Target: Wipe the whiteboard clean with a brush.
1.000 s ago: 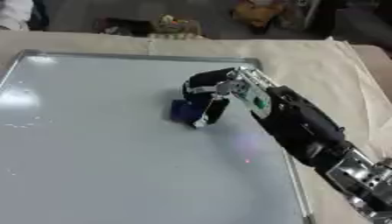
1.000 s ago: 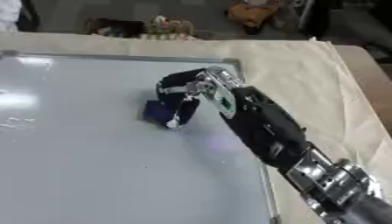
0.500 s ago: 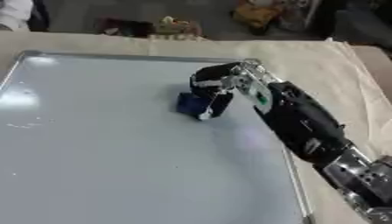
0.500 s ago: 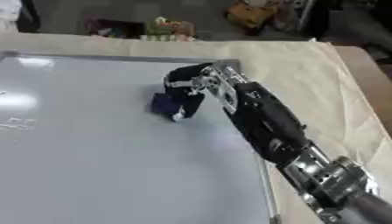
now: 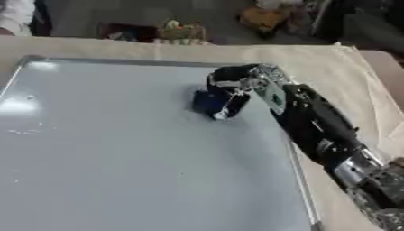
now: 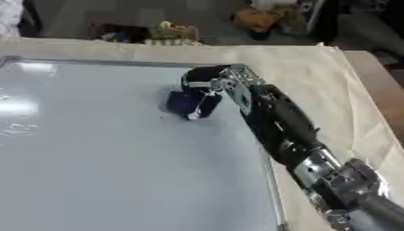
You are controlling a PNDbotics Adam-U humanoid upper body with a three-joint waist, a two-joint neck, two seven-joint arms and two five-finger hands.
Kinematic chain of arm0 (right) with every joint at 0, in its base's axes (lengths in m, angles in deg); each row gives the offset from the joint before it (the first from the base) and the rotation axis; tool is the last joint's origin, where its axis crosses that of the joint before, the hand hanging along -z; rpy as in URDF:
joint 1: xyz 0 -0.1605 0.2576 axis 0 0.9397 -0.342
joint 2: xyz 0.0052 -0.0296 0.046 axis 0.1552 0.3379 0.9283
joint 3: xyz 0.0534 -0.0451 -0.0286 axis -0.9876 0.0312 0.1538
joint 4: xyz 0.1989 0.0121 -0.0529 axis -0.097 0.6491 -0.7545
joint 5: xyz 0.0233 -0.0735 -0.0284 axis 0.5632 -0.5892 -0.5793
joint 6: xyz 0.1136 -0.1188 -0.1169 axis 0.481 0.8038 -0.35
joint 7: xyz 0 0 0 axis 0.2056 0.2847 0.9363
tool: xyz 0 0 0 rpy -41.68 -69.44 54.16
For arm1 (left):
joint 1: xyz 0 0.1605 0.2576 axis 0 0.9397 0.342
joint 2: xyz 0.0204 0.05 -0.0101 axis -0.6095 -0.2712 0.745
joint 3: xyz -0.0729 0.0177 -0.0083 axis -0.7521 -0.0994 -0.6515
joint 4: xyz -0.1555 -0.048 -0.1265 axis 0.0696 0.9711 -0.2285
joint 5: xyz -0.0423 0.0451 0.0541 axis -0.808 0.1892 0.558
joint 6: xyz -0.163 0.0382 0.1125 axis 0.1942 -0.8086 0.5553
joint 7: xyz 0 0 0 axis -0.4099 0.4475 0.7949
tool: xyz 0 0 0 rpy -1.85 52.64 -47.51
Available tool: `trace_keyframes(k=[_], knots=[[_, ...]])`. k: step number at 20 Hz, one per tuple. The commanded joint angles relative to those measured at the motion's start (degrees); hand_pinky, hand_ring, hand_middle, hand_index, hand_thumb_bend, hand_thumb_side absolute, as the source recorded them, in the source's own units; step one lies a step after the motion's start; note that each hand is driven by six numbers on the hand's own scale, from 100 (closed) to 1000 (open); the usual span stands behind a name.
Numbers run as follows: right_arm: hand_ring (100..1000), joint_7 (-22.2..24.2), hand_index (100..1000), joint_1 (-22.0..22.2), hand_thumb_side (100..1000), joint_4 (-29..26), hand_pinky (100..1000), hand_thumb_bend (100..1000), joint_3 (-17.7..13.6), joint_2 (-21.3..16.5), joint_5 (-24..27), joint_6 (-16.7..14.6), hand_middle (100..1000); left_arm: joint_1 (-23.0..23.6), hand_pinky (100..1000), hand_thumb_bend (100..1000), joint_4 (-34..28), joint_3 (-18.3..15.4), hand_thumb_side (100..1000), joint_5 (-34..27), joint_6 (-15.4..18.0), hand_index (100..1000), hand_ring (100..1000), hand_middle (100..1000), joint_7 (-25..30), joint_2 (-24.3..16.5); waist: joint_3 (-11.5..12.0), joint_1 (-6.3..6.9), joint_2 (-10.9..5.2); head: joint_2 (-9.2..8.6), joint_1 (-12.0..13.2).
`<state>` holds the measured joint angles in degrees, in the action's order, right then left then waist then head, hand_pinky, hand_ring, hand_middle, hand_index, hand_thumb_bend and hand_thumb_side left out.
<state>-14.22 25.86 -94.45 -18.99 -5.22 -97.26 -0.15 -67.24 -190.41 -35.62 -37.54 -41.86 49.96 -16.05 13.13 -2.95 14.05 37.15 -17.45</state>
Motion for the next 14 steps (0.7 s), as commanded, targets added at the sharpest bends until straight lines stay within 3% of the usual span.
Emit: trace_keyframes(k=[1,6,14], knots=[[302,6.8,186,1.5,254,1.2,225,100,2.4,-0.1,-7.9,-6.8,100,-0.5,344,100,-1.2,-0.3,861,-0.1,-0.1,496,399,457,0.0,-1.1,0.0,0.33,-0.31,-0.33,0.0],[292,12.6,186,1.6,255,-2.2,225,100,4.7,0.6,-1.6,-8.5,100,-0.5,345,100,-1.2,-0.3,861,-0.2,-0.2,496,399,457,-0.1,-1.1,0.2,0.23,-0.51,-0.26,-0.1],[281,20.7,187,2.0,248,-6.7,225,100,6.5,1.8,7.2,-6.9,100,-0.7,348,100,-1.2,-0.3,861,-0.5,-0.5,498,402,458,-0.2,-1.2,0.4,-0.12,-1.25,-0.06,-0.3]])
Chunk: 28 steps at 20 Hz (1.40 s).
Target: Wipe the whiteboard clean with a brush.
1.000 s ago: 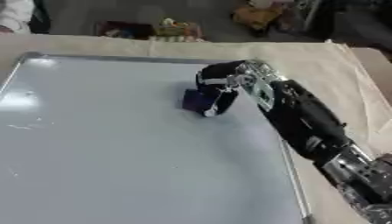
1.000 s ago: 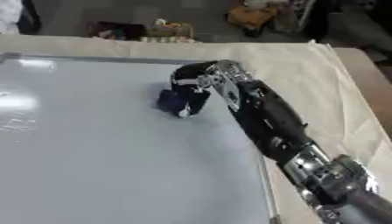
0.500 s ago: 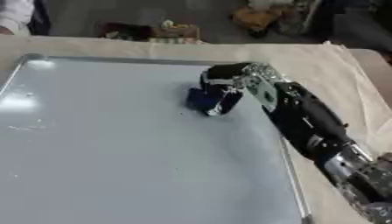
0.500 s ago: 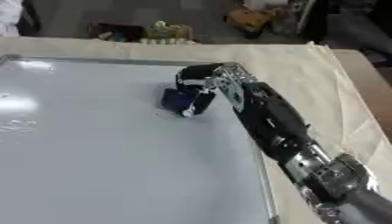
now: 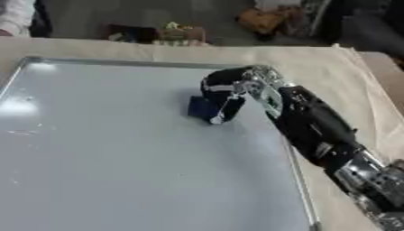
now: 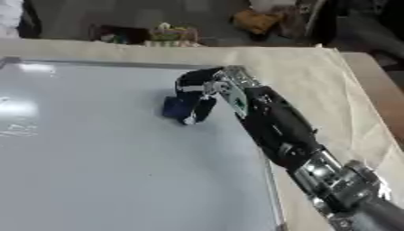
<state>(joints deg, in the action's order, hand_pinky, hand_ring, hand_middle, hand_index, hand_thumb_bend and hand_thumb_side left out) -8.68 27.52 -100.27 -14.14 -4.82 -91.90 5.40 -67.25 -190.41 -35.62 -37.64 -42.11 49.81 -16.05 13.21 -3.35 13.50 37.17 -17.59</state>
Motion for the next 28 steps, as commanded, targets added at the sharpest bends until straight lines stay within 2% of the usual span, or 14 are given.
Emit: trace_keyframes(k=[1,10,16,17,18,22,28], knots=[[280,15.8,187,0.5,246,-1.2,225,100,1.7,1.6,2.5,-12.1,100,-0.7,349,100,-1.2,-0.3,861,-0.5,-0.3,498,402,458,-0.1,-1.2,0.3,0.25,-0.81,-0.05,-0.2],[259,17.0,186,1.6,205,-2.5,225,100,3.1,2.5,6.5,-11.0,100,-0.6,350,100,-1.2,-0.2,861,-0.8,-0.6,500,403,458,-0.1,-1.2,0.2,0.06,-1.62,0.47,-0.4],[240,17.0,188,2.5,175,-6.2,226,100,4.7,3.1,11.6,-10.0,100,-0.4,351,100,-1.2,-0.2,860,-1.0,-0.7,500,404,458,-0.1,-1.3,0.1,0.19,-2.15,0.95,-0.3],[235,17.0,189,2.6,207,-7.2,228,100,4.8,3.2,12.6,-9.6,100,-0.4,351,100,-1.2,-0.2,860,-1.0,-0.7,500,404,458,-0.2,-1.3,0.0,0.19,-2.24,1.07,-0.2],[233,17.0,190,2.7,163,-8.3,230,100,5.1,3.2,13.7,-9.1,100,-0.4,351,100,-1.2,-0.2,860,-1.0,-0.7,500,404,458,-0.2,-1.3,0.0,0.18,-2.30,1.14,-0.2],[219,17.0,193,3.5,141,-13.2,237,100,5.9,3.4,18.6,-6.4,100,-0.3,352,100,-1.2,-0.2,860,-1.1,-0.8,501,404,458,-0.2,-1.3,-0.2,0.16,-2.55,1.59,0.1],[195,17.0,197,4.8,123,-21.6,239,100,5.9,4.0,24.8,-0.3,100,-0.3,352,100,-1.2,-0.2,859,-1.1,-0.9,501,405,458,-0.2,-1.4,-0.4,0.15,-2.81,2.13,0.5]])
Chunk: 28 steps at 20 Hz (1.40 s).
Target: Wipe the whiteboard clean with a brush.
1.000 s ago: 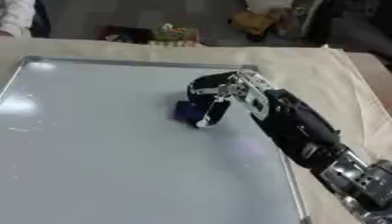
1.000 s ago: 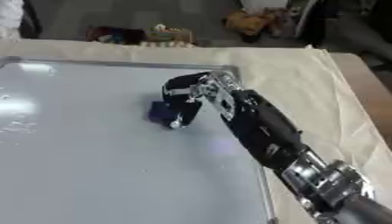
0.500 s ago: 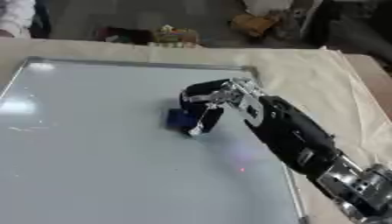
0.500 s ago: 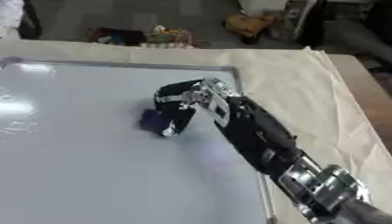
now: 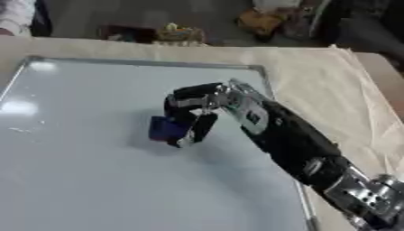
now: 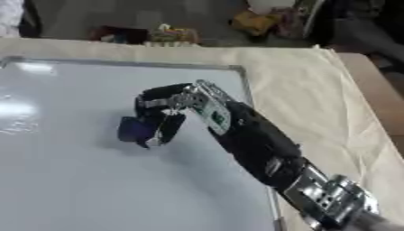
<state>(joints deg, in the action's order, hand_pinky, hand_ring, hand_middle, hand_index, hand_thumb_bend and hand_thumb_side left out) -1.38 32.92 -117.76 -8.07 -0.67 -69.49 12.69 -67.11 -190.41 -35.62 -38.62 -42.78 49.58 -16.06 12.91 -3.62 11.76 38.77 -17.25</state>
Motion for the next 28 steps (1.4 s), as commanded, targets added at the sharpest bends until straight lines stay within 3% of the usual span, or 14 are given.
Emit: trace_keyframes(k=[1,8,15,24,28], knots=[[193,9.7,198,-0.3,122,-5.3,240,100,-0.2,0.1,2.9,-6.9,100,-0.4,352,100,-1.2,-0.2,859,-0.2,-0.2,501,405,458,0.0,-1.4,-0.1,0.40,-1.09,0.62,0.3],[209,9.7,207,2.3,130,-9.1,255,100,0.8,1.3,1.8,-5.3,100,-0.6,352,100,-1.2,-0.1,860,-0.2,-0.3,501,405,458,0.0,-1.5,-0.4,0.11,-1.13,0.89,1.0],[246,9.7,245,4.1,155,-8.1,293,100,1.9,2.4,-2.6,-7.6,103,-0.8,353,100,-1.2,0.0,860,-0.3,-0.4,501,405,458,0.1,-1.5,-0.3,-0.06,-1.02,0.96,1.0],[325,9.7,312,5.9,118,-6.5,376,100,1.9,3.6,-8.8,-10.2,188,-0.9,351,100,-1.2,0.0,859,-0.2,-0.3,500,404,457,0.2,-1.5,-0.2,-0.09,-0.75,1.27,0.9],[361,9.7,317,6.4,160,-5.3,400,100,2.8,4.0,-9.8,-11.8,234,-0.9,350,100,-1.2,0.0,858,-0.1,-0.4,500,404,457,0.2,-1.5,-0.2,-0.08,-0.58,1.30,0.8]])
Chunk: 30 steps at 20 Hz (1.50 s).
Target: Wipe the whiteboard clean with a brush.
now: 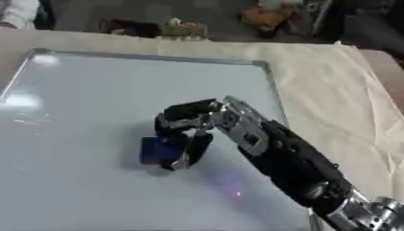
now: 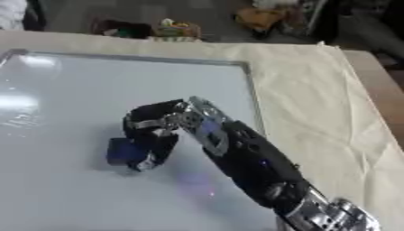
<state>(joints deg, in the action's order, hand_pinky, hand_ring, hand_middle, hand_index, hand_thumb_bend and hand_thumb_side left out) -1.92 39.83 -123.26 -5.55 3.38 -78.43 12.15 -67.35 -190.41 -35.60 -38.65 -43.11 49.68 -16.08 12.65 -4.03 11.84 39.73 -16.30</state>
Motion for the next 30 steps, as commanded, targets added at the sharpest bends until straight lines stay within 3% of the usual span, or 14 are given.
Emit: trace_keyframes(k=[1,4,7,9,11,14,18,24,30], knots=[[369,10.2,318,-0.5,164,0.7,406,100,0.5,-0.1,-0.9,-11.7,243,-0.7,350,100,-1.2,0.0,858,0.0,0.0,499,403,457,0.1,-1.4,0.1,0.33,-0.62,0.32,-0.1],[387,10.2,328,-0.6,172,1.6,416,100,0.8,0.0,-1.0,-12.8,271,-0.7,349,100,-1.2,0.0,859,0.0,0.0,499,403,457,0.2,-1.4,0.1,0.37,-0.51,0.34,-0.1],[420,10.2,345,-0.5,252,2.1,436,100,0.8,0.0,-1.0,-13.3,311,-0.7,349,100,-1.2,0.0,858,0.1,0.0,499,403,457,0.2,-1.3,0.2,0.43,-0.40,0.38,-0.1],[469,10.2,353,-0.4,434,2.4,474,100,0.8,0.0,-0.9,-13.5,368,-0.7,348,100,-1.2,0.0,859,0.1,0.0,498,403,457,0.3,-1.3,0.2,0.46,-0.35,0.37,-0.1],[500,10.2,311,-0.5,562,2.7,496,216,0.6,0.0,-0.4,-13.3,419,-0.7,348,100,-1.2,0.0,859,0.1,-0.1,498,403,457,0.3,-1.3,0.2,0.47,-0.33,0.33,-0.1],[538,10.2,198,-0.7,611,2.6,506,302,0.2,-0.1,0.5,-12.4,516,-0.6,348,100,-1.2,0.0,858,0.1,-0.1,497,403,457,0.3,-1.3,0.2,0.50,-0.34,0.30,-0.1],[604,10.2,158,-1.2,652,1.3,532,394,-0.8,-0.6,2.1,-10.8,636,-0.6,348,100,-1.2,0.0,858,0.1,0.0,497,403,457,0.2,-1.3,0.2,0.56,-0.39,0.25,-0.1],[600,10.2,140,-2.8,710,-2.8,535,466,-3.5,-2.1,6.9,-8.3,650,-0.5,348,100,-1.2,0.0,857,0.1,-0.1,496,404,457,0.2,-1.3,0.1,0.71,-0.55,0.08,0.1],[601,8.6,138,-4.6,845,-11.4,549,565,-10.1,-5.9,13.4,-3.8,660,-0.7,352,100,-1.2,-0.2,855,0.0,0.1,500,406,459,-0.2,-1.5,0.0,1.01,-0.80,0.03,1.0]])
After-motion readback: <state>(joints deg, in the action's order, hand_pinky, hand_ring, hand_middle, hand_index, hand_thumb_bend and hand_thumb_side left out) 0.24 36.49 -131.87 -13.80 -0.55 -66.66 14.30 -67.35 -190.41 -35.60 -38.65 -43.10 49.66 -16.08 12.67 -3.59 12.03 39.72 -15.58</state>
